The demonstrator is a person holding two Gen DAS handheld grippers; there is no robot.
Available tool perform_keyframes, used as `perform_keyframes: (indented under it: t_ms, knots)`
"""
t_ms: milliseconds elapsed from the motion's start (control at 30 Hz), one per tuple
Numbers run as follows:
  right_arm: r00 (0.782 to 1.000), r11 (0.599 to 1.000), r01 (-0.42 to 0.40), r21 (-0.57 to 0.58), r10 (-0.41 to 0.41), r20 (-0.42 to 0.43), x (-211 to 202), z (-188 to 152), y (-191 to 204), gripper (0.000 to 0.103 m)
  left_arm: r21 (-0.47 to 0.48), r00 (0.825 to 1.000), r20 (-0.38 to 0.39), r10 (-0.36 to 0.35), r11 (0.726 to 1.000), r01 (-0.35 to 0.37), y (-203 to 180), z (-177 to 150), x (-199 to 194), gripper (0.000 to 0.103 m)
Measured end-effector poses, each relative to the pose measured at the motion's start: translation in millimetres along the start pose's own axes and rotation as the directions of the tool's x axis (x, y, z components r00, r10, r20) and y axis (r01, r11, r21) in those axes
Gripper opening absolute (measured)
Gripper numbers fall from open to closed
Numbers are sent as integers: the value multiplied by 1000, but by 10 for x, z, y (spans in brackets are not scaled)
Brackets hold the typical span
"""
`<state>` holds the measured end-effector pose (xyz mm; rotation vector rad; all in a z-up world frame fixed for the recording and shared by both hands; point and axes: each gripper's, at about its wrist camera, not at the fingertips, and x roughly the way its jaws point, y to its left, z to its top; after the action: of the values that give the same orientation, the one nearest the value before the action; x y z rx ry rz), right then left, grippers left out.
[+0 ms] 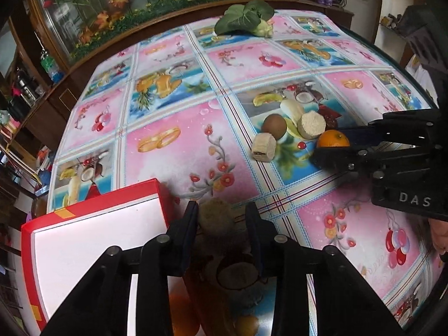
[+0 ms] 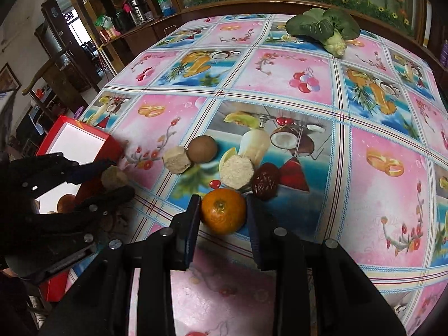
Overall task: Organize fruits
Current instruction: 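Grasp an orange with the right tool while the left tool grasps a tan cake, then carry the orange and the tan cake into the white box and open both tools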
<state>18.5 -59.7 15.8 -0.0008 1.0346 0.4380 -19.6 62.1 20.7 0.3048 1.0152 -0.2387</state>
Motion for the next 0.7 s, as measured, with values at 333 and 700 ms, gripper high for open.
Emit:
perform_keyframes:
  t_ms: [333,700]
  knots:
    - [999,999,44,-31,-44,9,-1,-22,69,34,9,999,-3,-42,999,42,-200,-7,-25,25]
    - [997,996,76,-49,-75,16,0,-41,107,34,-66,999,15,-52,996,53,-262,14,-16,25]
